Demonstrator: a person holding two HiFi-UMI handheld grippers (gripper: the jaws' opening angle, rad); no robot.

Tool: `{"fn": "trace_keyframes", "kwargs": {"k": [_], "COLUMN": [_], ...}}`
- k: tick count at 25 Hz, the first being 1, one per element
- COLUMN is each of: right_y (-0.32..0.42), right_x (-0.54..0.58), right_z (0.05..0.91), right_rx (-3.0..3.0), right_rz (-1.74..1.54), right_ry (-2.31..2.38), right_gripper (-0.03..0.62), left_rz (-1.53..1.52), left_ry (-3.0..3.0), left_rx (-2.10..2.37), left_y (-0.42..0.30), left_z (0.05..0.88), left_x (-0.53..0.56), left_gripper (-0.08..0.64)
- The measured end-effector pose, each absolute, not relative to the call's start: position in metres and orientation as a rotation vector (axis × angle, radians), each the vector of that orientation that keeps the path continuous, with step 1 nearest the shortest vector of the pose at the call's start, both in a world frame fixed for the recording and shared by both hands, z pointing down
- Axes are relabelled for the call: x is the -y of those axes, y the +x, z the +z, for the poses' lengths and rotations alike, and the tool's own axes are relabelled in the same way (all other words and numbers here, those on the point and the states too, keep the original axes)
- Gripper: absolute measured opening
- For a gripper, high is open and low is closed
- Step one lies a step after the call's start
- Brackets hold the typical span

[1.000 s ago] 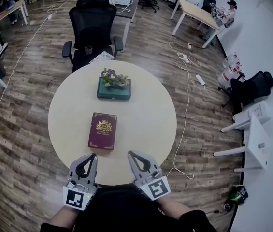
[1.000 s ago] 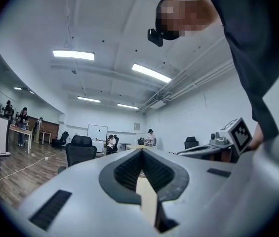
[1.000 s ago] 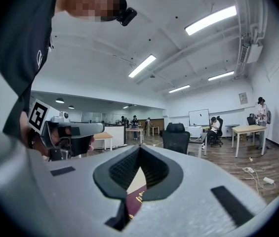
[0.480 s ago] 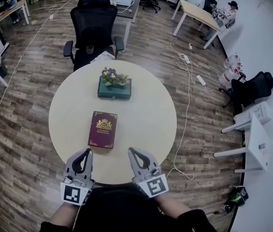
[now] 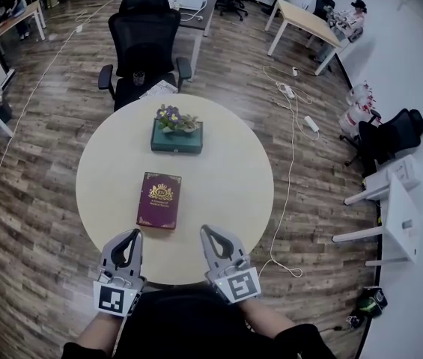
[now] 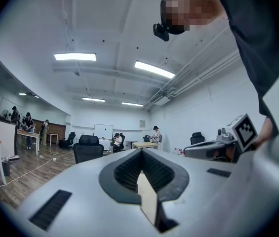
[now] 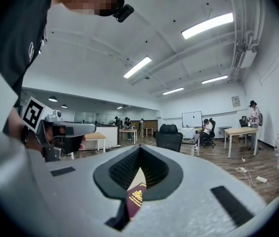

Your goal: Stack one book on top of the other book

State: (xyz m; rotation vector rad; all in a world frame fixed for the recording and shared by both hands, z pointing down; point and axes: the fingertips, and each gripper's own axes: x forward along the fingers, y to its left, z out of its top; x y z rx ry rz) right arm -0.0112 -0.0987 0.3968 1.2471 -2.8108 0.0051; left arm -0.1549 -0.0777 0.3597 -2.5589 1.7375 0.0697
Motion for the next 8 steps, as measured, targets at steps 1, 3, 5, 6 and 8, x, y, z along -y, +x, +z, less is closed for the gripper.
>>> {"fn": "trace_keyframes", "kwargs": {"k": [1,3,5,6,8], "right_y": [-0.0108,-0.0096,-0.0089,-0.0086,-0.0080], "right_x": [0.0983,0.0980,0.0980,0.0980,0.0978], "right_z": [0.3971,0.3976,0.3979,0.3983,0.3993], "right_rx": [2.810,2.809,2.809,2.808,2.803], "right_rz": [0.006,0.011,0.013,0.015,0.025], "right_ry": [1.250,1.255,1.258,1.261,1.267], "right_gripper": [0.005,0.005,0.005,0.005,0.005], "left_rz": [0.065,0.070,0.063,0.052,0.036], "left_ry": [-2.564,-2.565,-2.572,-2.578,-2.587], "left_rx": [-1.738,-1.737,-1.740,-1.744,-1.752], "left_y": [-0.1546,-0.1545,-0.1545,-0.1545,-0.1546], "left_z": [0.3605,0.3613,0.3623,0.3631,0.3646], "left_x": [0.0775,0.0775,0.0781,0.0783,0.0787], "left_gripper": [0.006,0.006,0.006,0.006,0.006]}}
